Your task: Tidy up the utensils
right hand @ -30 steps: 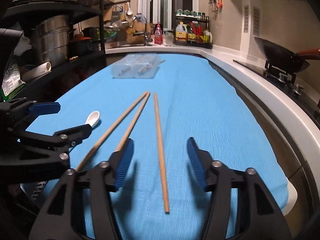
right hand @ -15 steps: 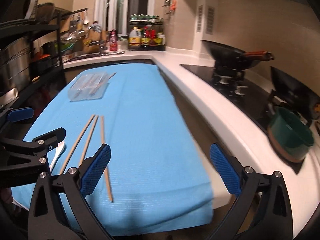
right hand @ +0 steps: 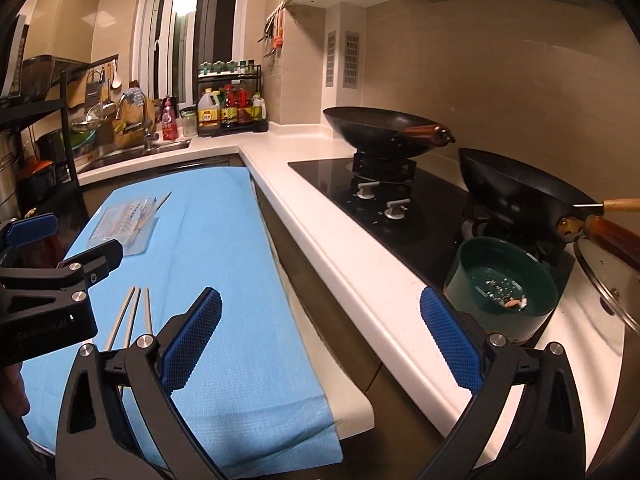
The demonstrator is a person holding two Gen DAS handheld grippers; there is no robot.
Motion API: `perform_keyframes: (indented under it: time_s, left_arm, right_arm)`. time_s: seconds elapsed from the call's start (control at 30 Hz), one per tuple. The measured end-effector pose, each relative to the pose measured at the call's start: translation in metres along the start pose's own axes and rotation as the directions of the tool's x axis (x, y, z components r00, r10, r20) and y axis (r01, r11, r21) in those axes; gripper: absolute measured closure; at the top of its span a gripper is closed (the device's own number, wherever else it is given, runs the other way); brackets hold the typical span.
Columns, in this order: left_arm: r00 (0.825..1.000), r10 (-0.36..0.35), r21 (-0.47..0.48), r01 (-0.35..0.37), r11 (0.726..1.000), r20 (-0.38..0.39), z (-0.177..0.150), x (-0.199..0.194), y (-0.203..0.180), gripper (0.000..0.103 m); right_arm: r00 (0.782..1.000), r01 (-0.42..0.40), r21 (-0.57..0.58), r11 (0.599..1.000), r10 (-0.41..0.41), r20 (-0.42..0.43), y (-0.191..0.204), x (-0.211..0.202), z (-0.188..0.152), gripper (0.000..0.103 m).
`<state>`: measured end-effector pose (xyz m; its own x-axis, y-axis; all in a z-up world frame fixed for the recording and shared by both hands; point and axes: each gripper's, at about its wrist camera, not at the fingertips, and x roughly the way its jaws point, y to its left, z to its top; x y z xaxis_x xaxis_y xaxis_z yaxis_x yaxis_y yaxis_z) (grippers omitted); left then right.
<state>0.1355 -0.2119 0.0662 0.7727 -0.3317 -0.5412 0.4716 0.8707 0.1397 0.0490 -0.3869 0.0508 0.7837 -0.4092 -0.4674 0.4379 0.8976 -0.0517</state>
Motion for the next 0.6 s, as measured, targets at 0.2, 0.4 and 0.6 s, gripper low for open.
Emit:
perform_keyframes:
  time_s: [0.2,0.4,0.6]
  left_arm:
    - [0.997,-0.077,0.043,0.076,0.996,0.029,0.023,0.001,-0.026,0.013]
    - [0.974,-0.221,0.124,0.214,0.969,0.046,0.049,0.005,-0.071,0.013]
    - [0.961,-0.27,0.184,0.257,0.949,0.053,0.063,0.007,-0.108,0.013]
  right_arm:
    - [0.992,0.107,0.026,0.994,-0.108,0.058,-0.025,-0.015,0.011,0.005]
    - [0.965,0.235,0.104,0.966,-0.245,0.09,-0.064,-0.03,0.017,0.005]
    - [0.946,0.297,0.148,0.943,-0.312,0.09,-0.088,-0.037,0.02,0.005]
